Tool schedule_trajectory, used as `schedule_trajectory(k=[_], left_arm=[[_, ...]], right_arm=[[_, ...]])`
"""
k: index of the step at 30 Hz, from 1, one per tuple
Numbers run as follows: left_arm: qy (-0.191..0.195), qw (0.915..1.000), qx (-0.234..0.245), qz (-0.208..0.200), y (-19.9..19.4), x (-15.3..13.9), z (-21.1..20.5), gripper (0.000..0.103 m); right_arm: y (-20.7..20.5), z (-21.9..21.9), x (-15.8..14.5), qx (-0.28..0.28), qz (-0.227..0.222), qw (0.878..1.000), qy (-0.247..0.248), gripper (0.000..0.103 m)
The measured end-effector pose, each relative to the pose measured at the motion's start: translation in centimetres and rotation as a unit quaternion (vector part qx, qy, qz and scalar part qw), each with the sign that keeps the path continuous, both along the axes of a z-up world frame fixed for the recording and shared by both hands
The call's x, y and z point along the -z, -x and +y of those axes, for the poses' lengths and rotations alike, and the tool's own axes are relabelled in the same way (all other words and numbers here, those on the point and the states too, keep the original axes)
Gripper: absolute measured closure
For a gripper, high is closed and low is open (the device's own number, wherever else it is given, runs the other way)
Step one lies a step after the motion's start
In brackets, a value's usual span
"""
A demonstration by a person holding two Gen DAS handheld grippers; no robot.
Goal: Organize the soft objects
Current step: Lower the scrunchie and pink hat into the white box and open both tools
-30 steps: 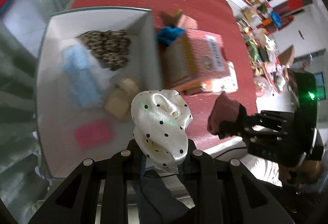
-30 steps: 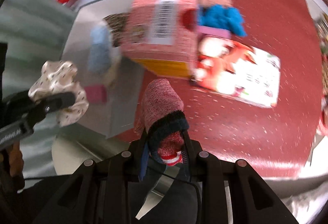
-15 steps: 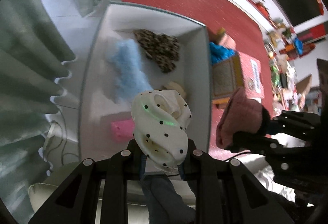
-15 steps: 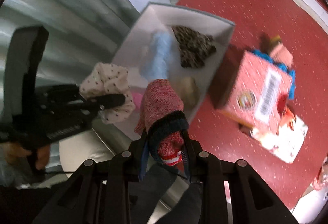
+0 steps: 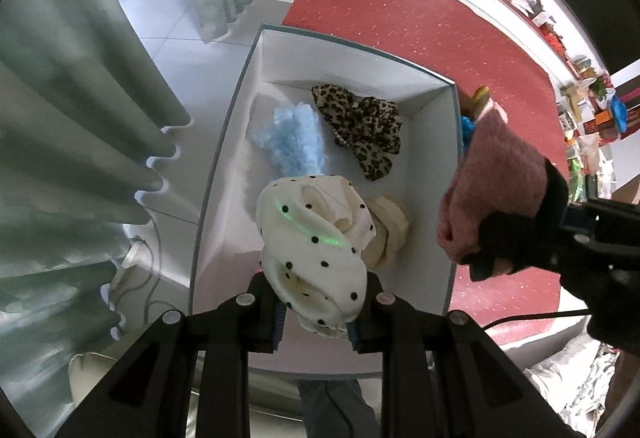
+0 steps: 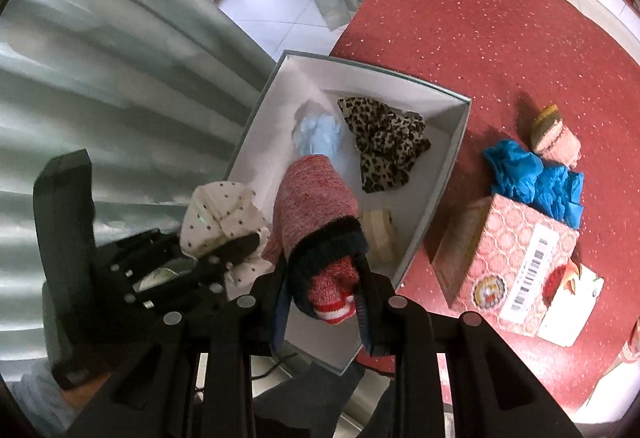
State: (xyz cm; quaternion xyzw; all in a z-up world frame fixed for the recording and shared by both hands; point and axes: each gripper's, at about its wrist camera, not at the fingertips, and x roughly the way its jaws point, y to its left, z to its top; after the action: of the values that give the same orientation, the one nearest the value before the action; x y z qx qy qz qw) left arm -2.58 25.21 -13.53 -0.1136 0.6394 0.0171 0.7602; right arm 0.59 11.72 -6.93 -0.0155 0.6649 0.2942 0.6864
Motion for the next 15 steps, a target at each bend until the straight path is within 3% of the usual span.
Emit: schedule_trajectory(k=[15], left_arm=[[-0.011,0.9997,-0.002,0.020,-0.3,1.6,-0.3,0.077]], right_arm=[[-1.3,0.8,1.7,0.022,0.013,1.000,0.018,0.074]])
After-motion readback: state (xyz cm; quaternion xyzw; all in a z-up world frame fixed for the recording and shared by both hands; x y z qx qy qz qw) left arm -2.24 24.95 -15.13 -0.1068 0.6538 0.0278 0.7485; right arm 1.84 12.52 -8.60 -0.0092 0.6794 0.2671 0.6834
